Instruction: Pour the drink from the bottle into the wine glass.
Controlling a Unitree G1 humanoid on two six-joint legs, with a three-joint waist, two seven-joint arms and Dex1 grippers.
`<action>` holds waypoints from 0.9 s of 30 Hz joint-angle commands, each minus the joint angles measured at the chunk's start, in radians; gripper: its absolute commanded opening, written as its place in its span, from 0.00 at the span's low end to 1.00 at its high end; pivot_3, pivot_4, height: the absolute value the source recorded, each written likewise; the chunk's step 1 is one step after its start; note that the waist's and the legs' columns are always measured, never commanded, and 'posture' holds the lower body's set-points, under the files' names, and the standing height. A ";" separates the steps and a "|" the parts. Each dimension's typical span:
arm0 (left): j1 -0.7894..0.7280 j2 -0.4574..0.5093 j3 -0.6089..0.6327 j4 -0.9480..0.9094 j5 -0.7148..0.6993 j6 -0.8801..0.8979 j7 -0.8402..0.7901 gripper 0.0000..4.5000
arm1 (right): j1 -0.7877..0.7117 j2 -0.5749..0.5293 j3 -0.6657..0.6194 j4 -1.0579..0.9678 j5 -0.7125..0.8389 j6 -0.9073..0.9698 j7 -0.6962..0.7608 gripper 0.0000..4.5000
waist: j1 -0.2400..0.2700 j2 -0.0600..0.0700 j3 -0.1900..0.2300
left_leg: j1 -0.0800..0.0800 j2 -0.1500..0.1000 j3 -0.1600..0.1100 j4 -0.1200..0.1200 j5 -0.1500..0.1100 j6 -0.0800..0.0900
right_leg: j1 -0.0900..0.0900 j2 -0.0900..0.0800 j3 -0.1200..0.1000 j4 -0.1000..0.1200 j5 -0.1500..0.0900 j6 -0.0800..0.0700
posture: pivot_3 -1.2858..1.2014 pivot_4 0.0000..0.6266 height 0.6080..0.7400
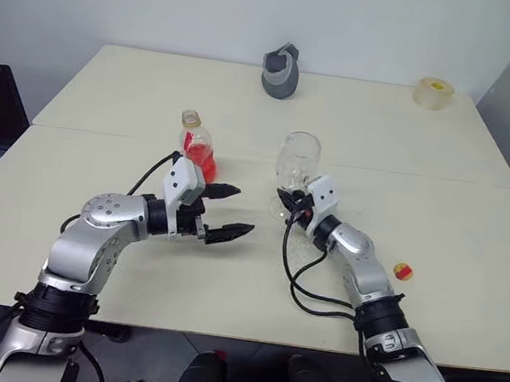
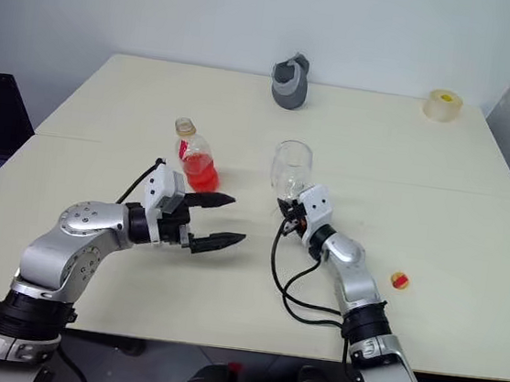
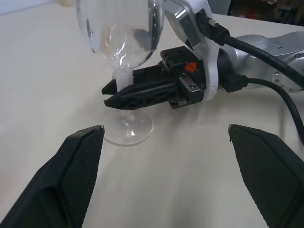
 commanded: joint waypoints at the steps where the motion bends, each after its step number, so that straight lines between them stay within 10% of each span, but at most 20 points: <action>1: -0.019 -0.008 0.030 -0.039 -0.005 -0.021 0.029 1.00 | -0.002 0.002 -0.008 -0.053 0.005 0.003 0.004 0.55 | 0.000 0.000 0.000 | 0.000 0.000 0.000 0.000 0.000 0.000 | 0.000 0.000 0.000 0.000 0.000 0.000 | 0.52 0.24 1.00; 7: -0.018 -0.018 0.040 -0.072 -0.016 -0.018 0.064 1.00 | 0.034 -0.006 -0.003 -0.129 0.006 0.050 0.003 0.99 | 0.000 0.000 0.000 | 0.000 0.000 0.000 0.000 0.000 0.000 | 0.000 0.000 0.000 0.000 0.000 0.000 | 0.52 0.24 1.00; 27: 0.229 -0.063 0.216 -0.323 -0.082 0.058 0.313 1.00 | 0.422 -0.260 -0.072 -0.985 0.223 0.500 0.066 0.99 | 0.001 0.000 0.000 | 0.000 0.000 -0.001 0.000 0.000 0.000 | 0.000 0.000 0.000 -0.001 0.000 0.000 | 0.52 0.24 1.00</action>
